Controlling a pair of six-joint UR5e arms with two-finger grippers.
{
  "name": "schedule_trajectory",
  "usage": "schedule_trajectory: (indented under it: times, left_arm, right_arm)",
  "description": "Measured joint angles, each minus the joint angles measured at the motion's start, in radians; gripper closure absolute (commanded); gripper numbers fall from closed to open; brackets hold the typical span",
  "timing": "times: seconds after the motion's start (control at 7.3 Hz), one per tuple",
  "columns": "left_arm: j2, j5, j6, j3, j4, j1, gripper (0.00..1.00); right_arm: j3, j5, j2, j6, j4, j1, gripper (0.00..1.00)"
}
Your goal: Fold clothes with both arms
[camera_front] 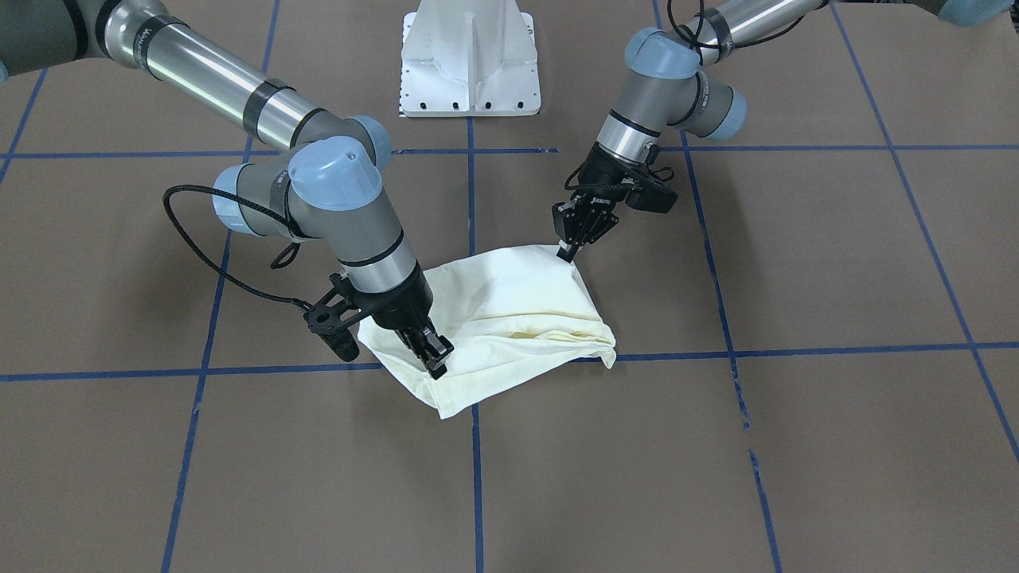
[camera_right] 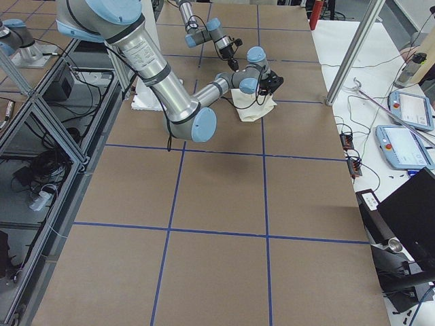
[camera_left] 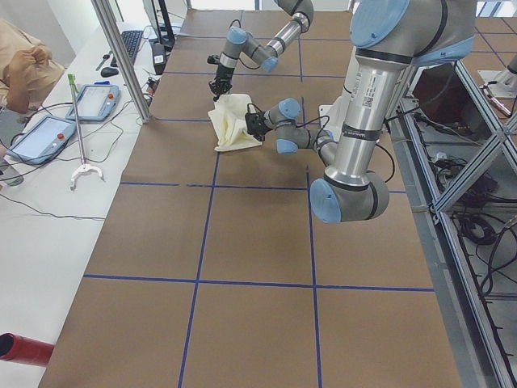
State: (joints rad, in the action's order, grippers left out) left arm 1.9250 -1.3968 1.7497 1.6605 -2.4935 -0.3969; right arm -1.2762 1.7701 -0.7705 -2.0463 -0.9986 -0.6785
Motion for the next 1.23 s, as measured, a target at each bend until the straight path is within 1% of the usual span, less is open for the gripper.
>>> schedule_trajectory:
  times: [0.27, 0.55, 0.68, 0.96, 1.23]
  left_arm:
    - [0.009, -0.008, 0.001, -0.022, -0.104, 0.056, 1.0]
    - [0.008, -0.026, 0.001, -0.012, -0.138, 0.084, 1.0]
    - [-0.021, -0.039, -0.005, 0.003, -0.137, 0.08, 1.0]
    - [-0.069, -0.011, -0.073, 0.003, -0.135, 0.045, 1.0]
    - [-0.071, 0.013, -0.113, -0.044, -0.146, -0.014, 1.0]
  right_arm:
    - [0.001, 0.006, 0.001, 0.0, 0.0, -0.001, 1.0]
    - [0.001, 0.008, 0.001, 0.0, 0.0, -0.002, 1.0]
    - [0.002, 0.008, 0.0, 0.0, 0.0, -0.003, 1.0]
    - [0.001, 0.008, -0.001, 0.0, 0.0, -0.004, 1.0]
    - [0.0, 0.008, 0.0, 0.0, 0.0, -0.005, 1.0]
